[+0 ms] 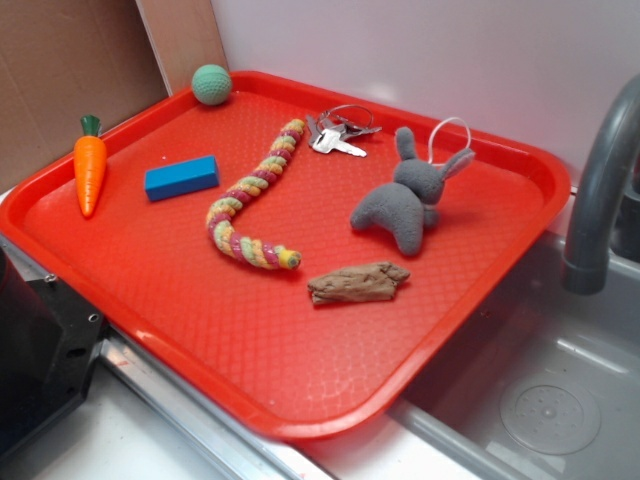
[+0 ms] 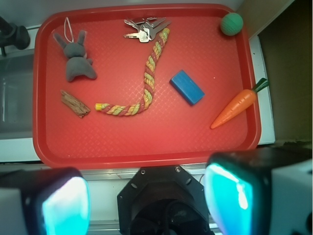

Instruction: Grab the carrot.

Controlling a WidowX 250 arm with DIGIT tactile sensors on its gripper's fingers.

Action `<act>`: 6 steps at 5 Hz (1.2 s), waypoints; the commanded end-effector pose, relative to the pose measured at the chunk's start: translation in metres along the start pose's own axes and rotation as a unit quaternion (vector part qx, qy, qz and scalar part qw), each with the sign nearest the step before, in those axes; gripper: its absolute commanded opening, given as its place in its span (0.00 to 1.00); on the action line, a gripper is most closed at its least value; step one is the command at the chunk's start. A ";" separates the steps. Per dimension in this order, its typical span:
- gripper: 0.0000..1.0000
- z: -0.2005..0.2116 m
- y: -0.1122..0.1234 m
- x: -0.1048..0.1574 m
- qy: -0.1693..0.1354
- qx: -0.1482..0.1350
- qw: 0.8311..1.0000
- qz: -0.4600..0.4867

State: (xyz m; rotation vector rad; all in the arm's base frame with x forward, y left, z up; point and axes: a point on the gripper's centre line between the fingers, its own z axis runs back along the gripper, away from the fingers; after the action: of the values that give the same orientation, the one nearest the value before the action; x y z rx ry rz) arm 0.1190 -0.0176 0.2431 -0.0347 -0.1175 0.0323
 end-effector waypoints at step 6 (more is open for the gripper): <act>1.00 -0.195 0.164 0.028 -0.053 0.067 0.917 0.390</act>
State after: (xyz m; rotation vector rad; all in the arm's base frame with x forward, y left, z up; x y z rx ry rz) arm 0.1687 0.1359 0.0387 0.0517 -0.1761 0.8456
